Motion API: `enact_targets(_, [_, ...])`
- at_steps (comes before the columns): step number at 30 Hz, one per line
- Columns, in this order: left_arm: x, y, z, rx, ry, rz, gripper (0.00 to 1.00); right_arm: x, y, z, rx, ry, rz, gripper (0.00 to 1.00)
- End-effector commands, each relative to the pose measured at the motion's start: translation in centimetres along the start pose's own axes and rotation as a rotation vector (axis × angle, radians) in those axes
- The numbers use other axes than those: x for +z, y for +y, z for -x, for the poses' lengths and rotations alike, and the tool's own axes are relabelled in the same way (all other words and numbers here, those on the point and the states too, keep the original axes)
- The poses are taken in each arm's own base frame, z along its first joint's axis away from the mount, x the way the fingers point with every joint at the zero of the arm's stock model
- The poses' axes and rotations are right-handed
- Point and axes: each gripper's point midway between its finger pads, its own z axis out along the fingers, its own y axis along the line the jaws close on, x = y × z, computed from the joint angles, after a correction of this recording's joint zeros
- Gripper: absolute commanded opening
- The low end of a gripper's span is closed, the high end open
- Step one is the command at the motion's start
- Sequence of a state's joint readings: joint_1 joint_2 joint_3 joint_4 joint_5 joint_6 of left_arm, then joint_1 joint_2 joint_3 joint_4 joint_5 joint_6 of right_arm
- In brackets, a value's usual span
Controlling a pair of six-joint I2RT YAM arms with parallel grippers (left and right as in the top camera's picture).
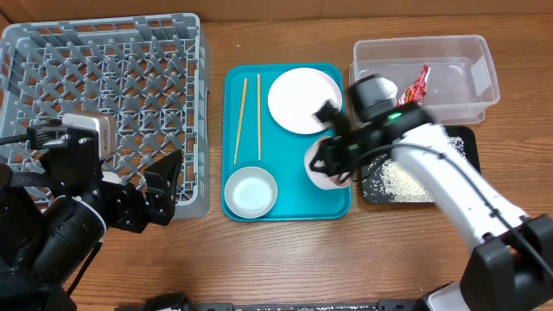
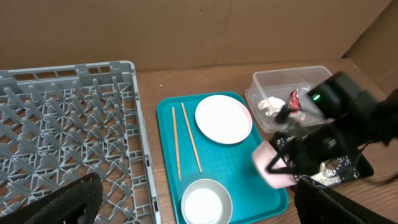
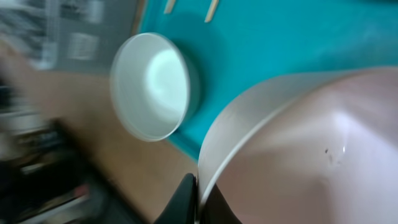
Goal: Sort waste into correct bins and load items into the dishwasher
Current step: 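Lower the emptied bowl onto the teal tray and open the right gripper, then reach the left gripper to the wooden chopsticks on the teal tray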
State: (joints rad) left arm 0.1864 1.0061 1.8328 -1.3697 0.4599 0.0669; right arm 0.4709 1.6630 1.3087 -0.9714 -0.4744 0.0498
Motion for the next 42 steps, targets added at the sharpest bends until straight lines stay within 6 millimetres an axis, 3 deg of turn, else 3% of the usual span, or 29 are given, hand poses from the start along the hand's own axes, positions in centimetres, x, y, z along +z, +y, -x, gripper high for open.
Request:
enact_targets(1, [-0.1,-0.1,0.2,0.02,-0.005,-0.005,1.0,-0.2,-1.5,1.9,-0.009,-0.115,-0.299,0.04])
enact_targets(5, [-0.1,-0.4,0.2,0.019,-0.006,-0.023,1.0,2.2,0.2,2.4,-0.082,-0.128,-0.338,0.04])
enact_targets(9, [-0.1,-1.1,0.4,0.021,-0.013,-0.062,1.0,4.1,-1.6,2.2,-0.036,-0.107,-0.438,0.04])
enact_targets(13, [0.2,-1.1,0.2,0.013,0.002,-0.069,1.0,6.0,-2.2,1.4,-0.024,-0.045,-0.427,0.04])
enact_targets(15, [0.5,-1.1,0.2,0.008,0.011,-0.079,1.0,6.2,-1.7,1.2,-0.025,-0.037,-0.398,0.04])
enact_targets(18, [1.1,-1.5,0.1,-0.004,0.03,-0.122,1.0,5.7,-1.3,1.5,-0.03,-0.043,-0.393,0.15])
enact_targets(20, [1.7,-1.5,0.2,-0.013,0.044,-0.141,1.0,4.7,-0.8,1.8,-0.026,-0.056,-0.389,0.41])
enact_targets(22, [2.3,-1.2,0.2,-0.023,0.06,-0.142,1.0,3.2,-0.1,2.5,-0.009,-0.087,-0.382,0.52])
enact_targets(27, [4.8,0.1,-0.2,-0.08,0.134,-0.136,1.0,-3.2,1.3,4.9,0.096,-0.251,-0.343,0.56])
enact_targets(30, [7.6,0.5,-1.4,-0.113,0.242,-0.131,1.0,-7.9,0.7,6.0,0.212,-0.374,-0.321,0.59])
enact_targets(34, [12.5,0.6,-3.8,-0.114,0.418,-0.042,0.99,-12.9,-0.9,6.2,0.352,-0.494,-0.277,0.72])
enact_targets(37, [16.6,0.7,-5.6,-0.092,0.521,0.075,0.96,-14.6,-1.7,5.8,0.391,-0.514,-0.239,0.76])
enact_targets(42, [24.0,-0.6,-9.1,-0.091,0.654,0.158,0.9,-14.5,-3.1,4.2,0.446,-0.456,-0.263,0.77])
